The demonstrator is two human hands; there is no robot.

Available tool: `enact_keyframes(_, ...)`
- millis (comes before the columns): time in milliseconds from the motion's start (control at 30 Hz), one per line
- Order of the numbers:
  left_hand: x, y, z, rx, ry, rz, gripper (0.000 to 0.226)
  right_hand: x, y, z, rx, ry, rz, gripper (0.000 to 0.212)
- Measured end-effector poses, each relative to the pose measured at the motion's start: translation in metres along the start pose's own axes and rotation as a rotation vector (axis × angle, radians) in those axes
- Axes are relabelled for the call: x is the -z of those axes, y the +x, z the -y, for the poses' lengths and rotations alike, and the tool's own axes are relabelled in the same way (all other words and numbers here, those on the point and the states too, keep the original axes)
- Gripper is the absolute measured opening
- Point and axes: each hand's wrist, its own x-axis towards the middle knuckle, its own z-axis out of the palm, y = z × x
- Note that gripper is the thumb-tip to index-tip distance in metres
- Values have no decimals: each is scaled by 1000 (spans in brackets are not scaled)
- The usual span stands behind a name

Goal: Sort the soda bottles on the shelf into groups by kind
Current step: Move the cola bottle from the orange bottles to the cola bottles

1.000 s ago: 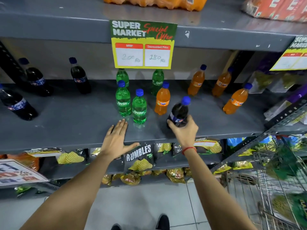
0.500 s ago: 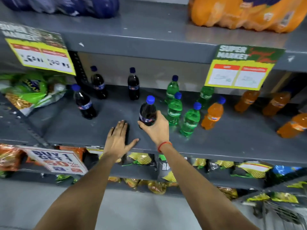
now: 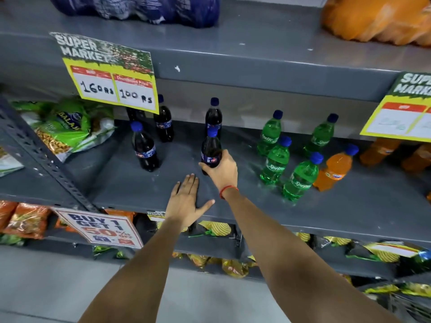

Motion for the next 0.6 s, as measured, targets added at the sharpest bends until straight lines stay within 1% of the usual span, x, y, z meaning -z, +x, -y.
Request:
enact_keyframes(67,-1,0,1,-7,9,-8,89,-2,0,-4,-9,51,21,53)
enact_keyframes(167,-3,0,2,-14,2,-6,89,-4,-3,-15,-24,142,97,67)
enact_keyframes(233,-5,1,3,-10,-8,1,89,-7,-4,-24,-46,164,138,63)
enact_keyframes(300,-6,0,3,-6,-10,6,89,-8,-3,-30,-69,170,138,52)
enact_keyframes(367,-6,0,4,-5,-13,-6,89,-9,-1,-31,-85,170,123,48)
enact_keyframes(500,-7,1,5,-7,-9,-13,88,-14,-1,-32,-87,165,54,48)
enact_keyframes(600,-7,1,5,-8,-9,-19,88,-17,-2,-33,-84,183,28,53)
